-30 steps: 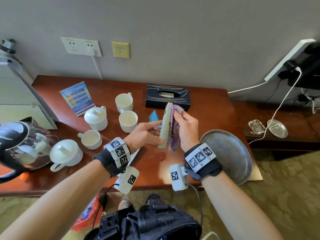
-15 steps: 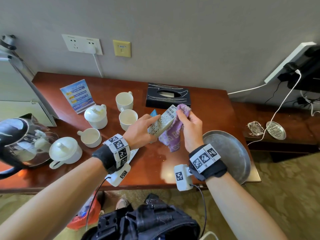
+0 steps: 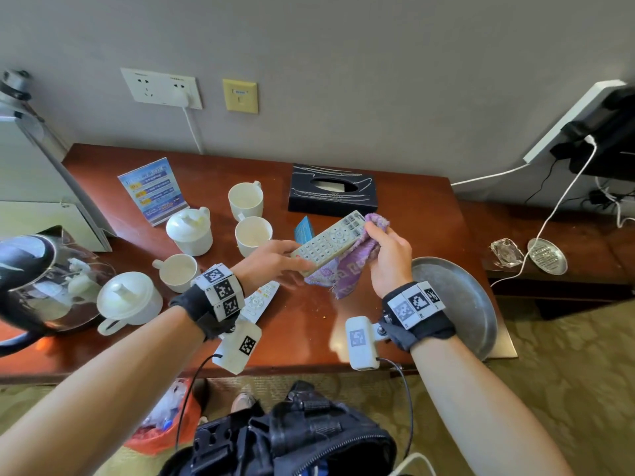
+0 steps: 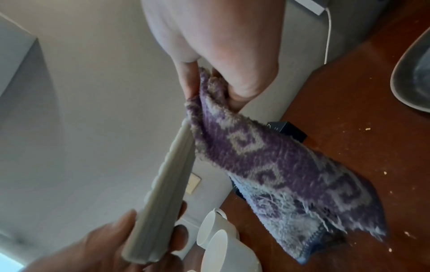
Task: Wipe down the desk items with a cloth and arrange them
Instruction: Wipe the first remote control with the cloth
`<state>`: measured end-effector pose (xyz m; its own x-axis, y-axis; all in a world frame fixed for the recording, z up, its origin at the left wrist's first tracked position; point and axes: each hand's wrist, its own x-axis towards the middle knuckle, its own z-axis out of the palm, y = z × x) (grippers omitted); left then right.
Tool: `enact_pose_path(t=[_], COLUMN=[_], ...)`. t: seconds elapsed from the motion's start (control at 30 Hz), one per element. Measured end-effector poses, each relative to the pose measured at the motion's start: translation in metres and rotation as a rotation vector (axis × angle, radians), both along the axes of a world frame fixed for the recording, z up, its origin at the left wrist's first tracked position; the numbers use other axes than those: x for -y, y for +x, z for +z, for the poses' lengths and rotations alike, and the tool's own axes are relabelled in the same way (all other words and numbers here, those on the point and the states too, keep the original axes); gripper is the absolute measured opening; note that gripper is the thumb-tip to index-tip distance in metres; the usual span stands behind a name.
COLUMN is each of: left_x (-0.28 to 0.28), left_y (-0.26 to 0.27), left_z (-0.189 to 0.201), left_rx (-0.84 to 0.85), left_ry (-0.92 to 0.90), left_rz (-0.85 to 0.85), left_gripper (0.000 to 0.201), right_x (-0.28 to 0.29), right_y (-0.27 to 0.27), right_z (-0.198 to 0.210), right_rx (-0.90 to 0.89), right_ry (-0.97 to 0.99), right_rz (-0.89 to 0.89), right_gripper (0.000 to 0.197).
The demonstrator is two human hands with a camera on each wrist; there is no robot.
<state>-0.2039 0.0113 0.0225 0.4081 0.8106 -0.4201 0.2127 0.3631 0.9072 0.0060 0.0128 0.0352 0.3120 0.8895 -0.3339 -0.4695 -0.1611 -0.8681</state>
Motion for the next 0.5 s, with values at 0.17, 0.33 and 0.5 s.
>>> enact_pose_path(t=[0.17, 0.33, 0.5], left_x=[0.001, 0.000, 0.001], left_y=[0.000, 0.005, 0.015], left_z=[-0.005, -0.008, -0.012], left_rx=[0.082, -0.022, -0.227], left_ry=[-0.055, 0.068, 0.220], left_rz=[0.126, 0.190, 0.164], left_gripper=[0.038, 0.040, 0.035], right_x=[0.001, 0.001, 0.010], right_y=[0.006, 0.009, -0.008], right_z=[-0.005, -0.011, -0.009], right_rx=[0.117, 0.814, 1.301], right_ry=[0.006, 0.076, 0.256], right_rz=[0.021, 0.120, 0.316], right_gripper=[0.015, 0.026, 0.032])
